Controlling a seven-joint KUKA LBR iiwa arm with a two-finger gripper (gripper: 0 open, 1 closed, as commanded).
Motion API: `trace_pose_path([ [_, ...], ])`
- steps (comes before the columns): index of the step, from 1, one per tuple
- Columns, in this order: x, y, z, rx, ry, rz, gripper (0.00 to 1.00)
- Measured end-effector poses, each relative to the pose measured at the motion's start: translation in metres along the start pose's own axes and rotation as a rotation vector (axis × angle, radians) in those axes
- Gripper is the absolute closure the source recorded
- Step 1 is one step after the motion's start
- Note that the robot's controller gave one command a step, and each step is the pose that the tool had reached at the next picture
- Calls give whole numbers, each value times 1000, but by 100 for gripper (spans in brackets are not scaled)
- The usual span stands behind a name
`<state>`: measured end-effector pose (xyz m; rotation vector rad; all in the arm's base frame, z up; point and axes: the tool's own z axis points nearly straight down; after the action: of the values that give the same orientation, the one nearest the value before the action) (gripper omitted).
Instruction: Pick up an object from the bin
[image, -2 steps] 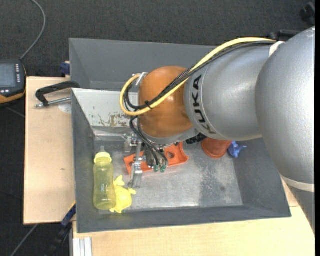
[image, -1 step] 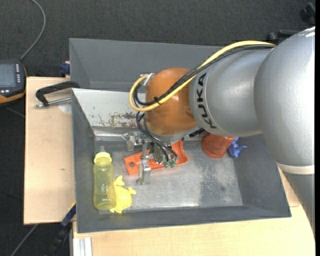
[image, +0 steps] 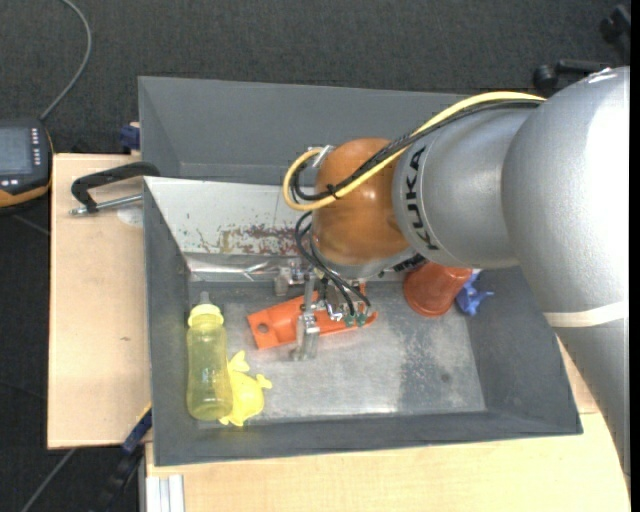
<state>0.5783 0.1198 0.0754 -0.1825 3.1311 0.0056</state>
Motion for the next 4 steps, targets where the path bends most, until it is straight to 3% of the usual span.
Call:
trace_pose_path([
  [1, -7, -8, -50, -3, -10, -183, 0],
  [2, -1, 0, -2, -2, -2, 0, 0],
  [3, -16, -18, 4, -5, -16, -241, 100],
  [4, -16, -18, 4, -5, -16, -241, 100],
])
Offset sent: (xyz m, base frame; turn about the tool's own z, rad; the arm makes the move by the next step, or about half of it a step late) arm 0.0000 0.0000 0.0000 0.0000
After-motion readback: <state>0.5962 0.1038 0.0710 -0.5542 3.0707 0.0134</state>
